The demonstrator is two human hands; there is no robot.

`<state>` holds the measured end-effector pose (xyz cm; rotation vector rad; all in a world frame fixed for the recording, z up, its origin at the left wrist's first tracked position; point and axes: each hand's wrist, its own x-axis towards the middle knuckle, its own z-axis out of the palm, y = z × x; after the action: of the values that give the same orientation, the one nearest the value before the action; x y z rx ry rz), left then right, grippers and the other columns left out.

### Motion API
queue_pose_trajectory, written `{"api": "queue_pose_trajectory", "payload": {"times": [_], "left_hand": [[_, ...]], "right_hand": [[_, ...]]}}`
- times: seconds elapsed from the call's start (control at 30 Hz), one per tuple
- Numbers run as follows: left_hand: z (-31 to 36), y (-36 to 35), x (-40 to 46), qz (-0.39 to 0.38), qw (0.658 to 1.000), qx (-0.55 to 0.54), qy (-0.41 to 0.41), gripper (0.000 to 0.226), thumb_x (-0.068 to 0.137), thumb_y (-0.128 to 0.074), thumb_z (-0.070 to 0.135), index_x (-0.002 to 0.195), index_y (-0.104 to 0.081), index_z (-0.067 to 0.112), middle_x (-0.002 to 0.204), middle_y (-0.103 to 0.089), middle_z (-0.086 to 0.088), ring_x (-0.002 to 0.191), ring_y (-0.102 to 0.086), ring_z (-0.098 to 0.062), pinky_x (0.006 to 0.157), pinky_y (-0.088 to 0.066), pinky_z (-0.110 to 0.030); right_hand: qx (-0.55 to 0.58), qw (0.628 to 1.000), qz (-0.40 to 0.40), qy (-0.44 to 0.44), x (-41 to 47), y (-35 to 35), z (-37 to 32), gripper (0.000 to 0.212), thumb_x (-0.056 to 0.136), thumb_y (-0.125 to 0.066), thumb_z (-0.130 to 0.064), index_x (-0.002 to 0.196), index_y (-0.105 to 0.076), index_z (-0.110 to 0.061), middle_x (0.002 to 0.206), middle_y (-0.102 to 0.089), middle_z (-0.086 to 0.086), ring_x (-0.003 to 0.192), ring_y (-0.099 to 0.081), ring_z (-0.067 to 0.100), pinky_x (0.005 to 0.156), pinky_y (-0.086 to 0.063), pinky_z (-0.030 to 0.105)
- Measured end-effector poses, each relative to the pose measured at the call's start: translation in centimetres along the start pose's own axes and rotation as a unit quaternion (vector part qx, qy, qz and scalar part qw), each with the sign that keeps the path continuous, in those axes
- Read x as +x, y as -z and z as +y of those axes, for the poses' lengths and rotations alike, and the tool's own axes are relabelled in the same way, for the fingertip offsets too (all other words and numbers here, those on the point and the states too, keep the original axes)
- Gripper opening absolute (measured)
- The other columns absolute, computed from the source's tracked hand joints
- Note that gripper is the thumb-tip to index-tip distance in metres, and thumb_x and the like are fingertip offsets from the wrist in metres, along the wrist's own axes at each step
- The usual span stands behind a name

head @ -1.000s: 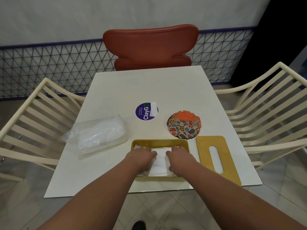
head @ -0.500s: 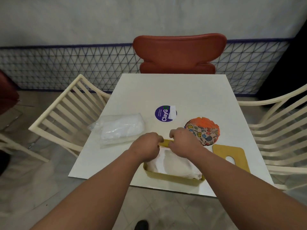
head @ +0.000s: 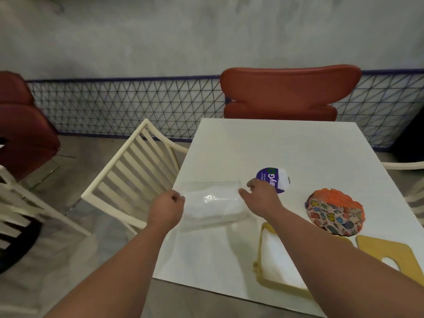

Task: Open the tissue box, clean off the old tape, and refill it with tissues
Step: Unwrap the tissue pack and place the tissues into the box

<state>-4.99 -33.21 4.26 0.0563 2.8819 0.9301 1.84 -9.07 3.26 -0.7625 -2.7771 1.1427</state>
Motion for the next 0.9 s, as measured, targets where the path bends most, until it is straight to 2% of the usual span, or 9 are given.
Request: {"api": "queue_pose_trajectory", "payload": {"times": [0.17,0.27,0.33,0.47,0.6,0.67,0.73,0.83,0.9], "left_hand": [[-5.8,-0.8,3.5,-0.032,0.996,-0.027,0.075,0.015,0.091,-0.056,0.022,0.082,-0.062,0.012,0.079,-0.064,0.000,0.081,-0.060,-0.022,0.064,-0.044,-0.029],[-7.4,-2.3,4.7,-0.080,0.983,-0.109,0.121,0.012,0.086,-0.065,0.022,0.077,-0.064,0.014,0.078,-0.067,-0.001,0.079,-0.065,-0.025,0.072,-0.055,-0.036],[-8.0,-3.1,5.4,-0.100,0.972,-0.149,0.153,0.012,0.085,-0.066,0.016,0.074,-0.064,0.012,0.072,-0.067,-0.004,0.069,-0.066,-0.027,0.073,-0.058,-0.041],[-9.0,-4.6,6.4,-0.132,0.938,-0.238,0.212,0.022,0.088,-0.052,-0.006,0.067,-0.057,0.001,0.062,-0.055,-0.014,0.050,-0.053,-0.024,0.049,-0.046,-0.025],[-9.0,-5.9,7.0,-0.144,0.907,-0.333,0.216,0.023,0.088,-0.065,0.011,0.070,-0.056,0.001,0.071,-0.056,-0.014,0.057,-0.054,-0.022,0.056,-0.051,-0.033],[-8.8,-6.5,7.5,-0.169,0.907,-0.330,0.198,0.044,0.081,-0.074,0.038,0.070,-0.053,0.001,0.066,-0.055,-0.009,0.059,-0.054,-0.022,0.065,-0.055,-0.041],[-8.8,-6.9,8.0,-0.202,0.911,-0.309,0.185,0.065,0.064,-0.076,0.061,0.076,-0.060,-0.001,0.065,-0.060,-0.004,0.062,-0.058,-0.022,0.074,-0.056,-0.041],[-9.4,-8.0,8.9,-0.232,0.905,-0.306,0.183,0.066,0.046,-0.075,0.063,0.087,-0.072,0.011,0.085,-0.070,0.008,0.082,-0.066,-0.019,0.092,-0.053,-0.045],[-8.6,-8.0,9.0,-0.234,0.906,-0.294,0.194,0.066,0.042,-0.078,0.063,0.086,-0.074,0.015,0.086,-0.071,0.006,0.081,-0.065,-0.021,0.085,-0.055,-0.041]], "right_hand": [[-0.020,0.997,0.007,-0.071,2.0,-2.7,-0.1,0.051,0.096,-0.057,-0.036,0.133,-0.050,-0.002,0.127,-0.056,0.018,0.118,-0.053,0.029,0.095,-0.039,0.032],[0.008,0.992,0.000,-0.129,2.7,-3.8,-0.2,0.056,0.098,-0.052,-0.038,0.138,-0.044,0.000,0.134,-0.054,0.018,0.124,-0.049,0.030,0.095,-0.039,0.032],[0.024,0.987,-0.004,-0.160,3.1,-4.4,-0.2,0.057,0.099,-0.050,-0.041,0.139,-0.043,-0.001,0.137,-0.052,0.016,0.127,-0.047,0.030,0.094,-0.038,0.031],[0.033,0.981,-0.007,-0.190,3.7,-5.4,0.0,0.057,0.098,-0.048,-0.045,0.139,-0.045,-0.005,0.136,-0.054,0.012,0.126,-0.047,0.028,0.092,-0.037,0.029],[0.040,0.978,-0.009,-0.206,3.9,-6.0,0.3,0.052,0.098,-0.047,-0.046,0.131,-0.052,-0.008,0.121,-0.059,0.008,0.119,-0.052,0.028,0.092,-0.041,0.033],[0.044,0.977,-0.008,-0.209,3.9,-6.3,0.2,0.045,0.098,-0.047,-0.045,0.119,-0.057,-0.007,0.108,-0.060,0.007,0.107,-0.056,0.027,0.082,-0.041,0.031],[0.059,0.975,-0.009,-0.216,3.8,-6.4,0.0,0.040,0.098,-0.046,-0.043,0.112,-0.058,-0.007,0.102,-0.059,0.006,0.096,-0.054,0.025,0.077,-0.039,0.030],[0.087,0.969,-0.023,-0.231,3.8,-6.7,0.1,0.040,0.098,-0.046,-0.043,0.116,-0.056,-0.009,0.108,-0.057,0.006,0.099,-0.054,0.025,0.080,-0.040,0.032],[0.104,0.964,-0.031,-0.242,3.9,-7.0,0.3,0.040,0.098,-0.047,-0.042,0.118,-0.055,-0.008,0.111,-0.057,0.007,0.100,-0.054,0.026,0.080,-0.042,0.033]]}}
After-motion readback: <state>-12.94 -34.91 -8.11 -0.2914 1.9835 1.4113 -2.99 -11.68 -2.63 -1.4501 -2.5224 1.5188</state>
